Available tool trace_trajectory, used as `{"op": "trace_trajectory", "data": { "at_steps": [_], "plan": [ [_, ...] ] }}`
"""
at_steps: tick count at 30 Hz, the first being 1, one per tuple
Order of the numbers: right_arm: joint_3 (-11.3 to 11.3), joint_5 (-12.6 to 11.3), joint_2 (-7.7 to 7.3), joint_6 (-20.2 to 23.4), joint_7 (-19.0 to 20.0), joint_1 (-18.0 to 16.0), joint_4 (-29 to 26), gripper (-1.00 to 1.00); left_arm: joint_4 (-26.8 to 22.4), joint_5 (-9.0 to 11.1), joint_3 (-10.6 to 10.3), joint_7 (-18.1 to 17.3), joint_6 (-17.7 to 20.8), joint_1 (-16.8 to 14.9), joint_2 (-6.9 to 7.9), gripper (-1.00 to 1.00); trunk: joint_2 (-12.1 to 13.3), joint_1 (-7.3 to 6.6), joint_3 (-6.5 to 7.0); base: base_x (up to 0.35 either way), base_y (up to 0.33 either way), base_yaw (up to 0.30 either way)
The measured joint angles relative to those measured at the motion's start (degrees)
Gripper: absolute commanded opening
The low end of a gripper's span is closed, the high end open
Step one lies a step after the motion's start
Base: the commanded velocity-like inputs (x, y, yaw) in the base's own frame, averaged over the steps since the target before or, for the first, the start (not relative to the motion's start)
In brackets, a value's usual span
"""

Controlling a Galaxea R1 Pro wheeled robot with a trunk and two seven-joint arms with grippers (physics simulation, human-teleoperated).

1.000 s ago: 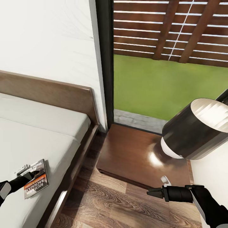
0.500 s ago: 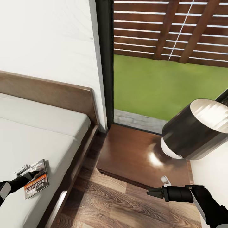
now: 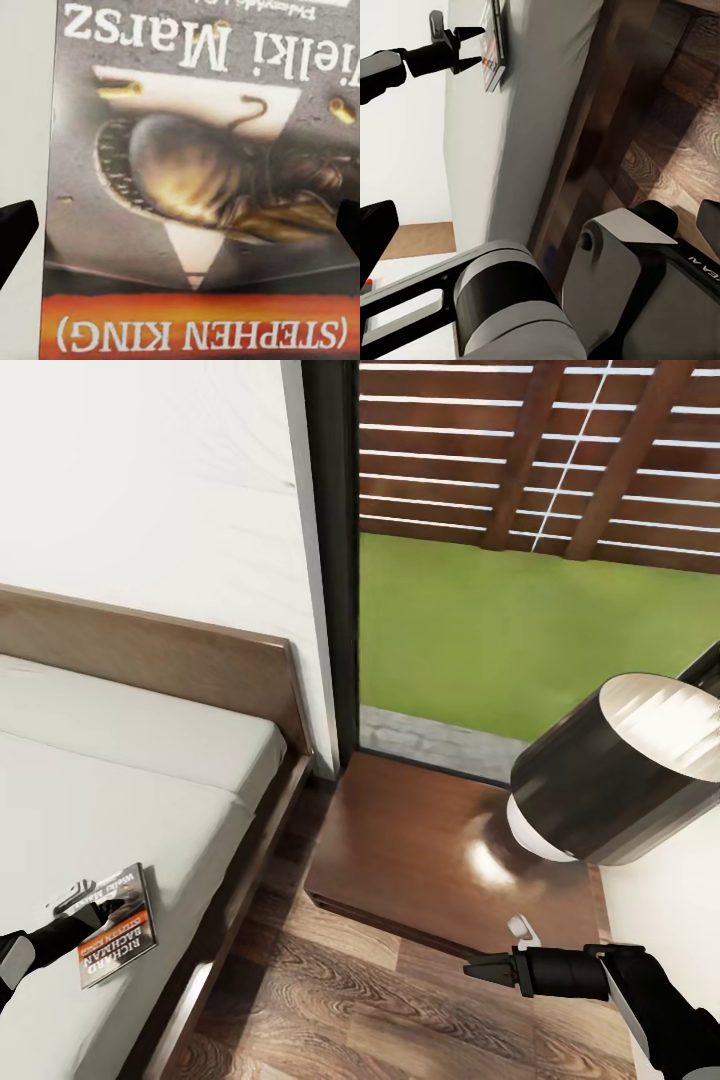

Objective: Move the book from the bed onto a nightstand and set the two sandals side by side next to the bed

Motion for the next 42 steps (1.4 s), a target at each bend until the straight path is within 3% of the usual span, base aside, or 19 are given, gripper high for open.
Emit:
{"op": "trace_trajectory", "data": {
  "at_steps": [42],
  "plan": [
    [0.0, 0.0, 0.00, 0.0, 0.0, 0.0, 0.0, 1.00, 0.0, 0.0, 0.0, -1.2, 0.3, 0.0, 0.09, 1.00, 16.4, -9.00, 7.36, 0.000, 0.000, 0.000]
  ]
}}
